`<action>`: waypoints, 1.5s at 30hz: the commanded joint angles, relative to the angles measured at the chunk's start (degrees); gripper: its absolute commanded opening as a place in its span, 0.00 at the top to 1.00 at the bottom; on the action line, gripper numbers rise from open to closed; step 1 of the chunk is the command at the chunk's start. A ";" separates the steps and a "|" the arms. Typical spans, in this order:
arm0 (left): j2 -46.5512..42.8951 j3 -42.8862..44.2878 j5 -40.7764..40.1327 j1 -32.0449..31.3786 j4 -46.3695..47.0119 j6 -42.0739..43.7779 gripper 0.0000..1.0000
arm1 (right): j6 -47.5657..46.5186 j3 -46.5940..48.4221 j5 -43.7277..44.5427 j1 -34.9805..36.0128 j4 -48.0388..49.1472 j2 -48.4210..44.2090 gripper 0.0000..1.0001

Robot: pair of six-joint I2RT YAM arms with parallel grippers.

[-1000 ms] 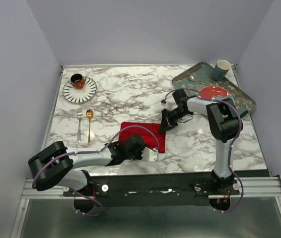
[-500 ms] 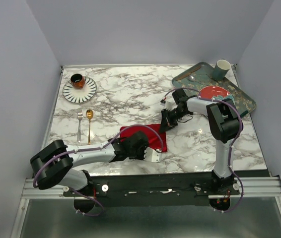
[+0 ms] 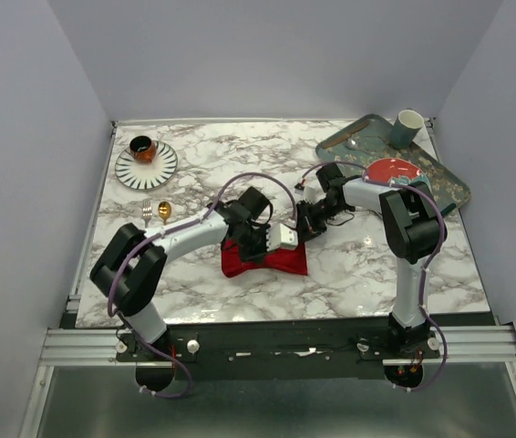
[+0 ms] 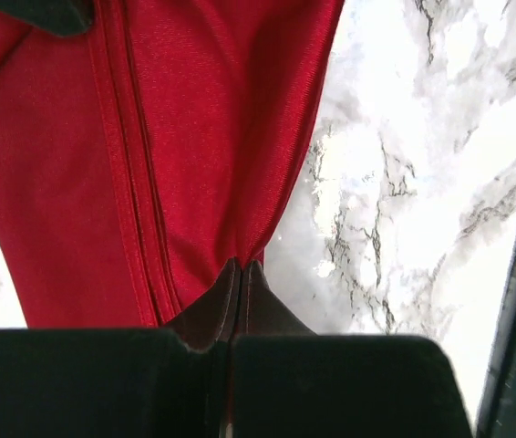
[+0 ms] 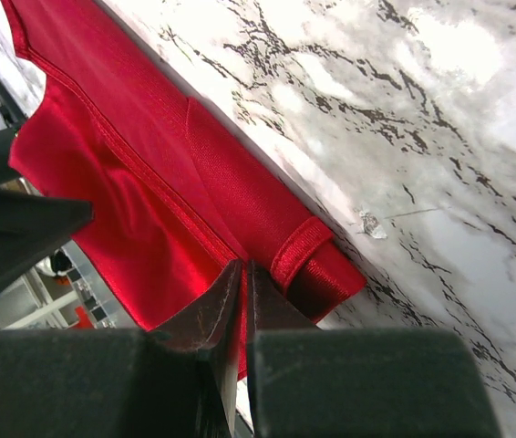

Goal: Fold the napkin into a case and place the utensils inside
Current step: Fold the 2/3-rectangle-folded napkin at the center of the board.

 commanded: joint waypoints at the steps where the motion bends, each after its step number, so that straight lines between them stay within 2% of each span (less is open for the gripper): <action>1: 7.31 9.72 14.64 5.39 -12.27 1.44 1.00 | -3.94 -1.05 10.91 0.32 -0.84 2.22 0.85; 5: 13.90 16.14 19.93 10.05 -17.72 0.74 1.00 | -4.29 -0.97 11.17 0.23 -1.02 2.39 0.85; 12: 20.50 24.75 23.01 14.36 -20.37 -0.75 1.00 | -4.38 -0.53 10.82 0.23 -1.20 3.01 0.85; 23: 28.24 29.68 26.09 18.32 -20.63 -2.42 1.00 | -4.29 -0.17 10.82 0.23 -1.64 3.54 0.85; 34: 30.88 33.55 26.53 19.55 -20.63 -3.65 0.98 | -4.29 0.09 10.91 0.23 -2.16 3.80 0.85; 37: 31.32 34.08 25.65 19.73 -20.20 -4.09 0.91 | -4.29 0.09 10.91 0.23 -2.16 3.80 0.85; 41: 30.97 33.65 25.56 19.90 -20.28 -3.57 0.71 | -4.38 0.18 10.91 0.23 -2.16 3.89 0.85; 45: 29.39 31.63 27.58 19.82 -20.63 -1.37 0.57 | -4.38 0.26 10.82 0.23 -2.16 4.06 0.85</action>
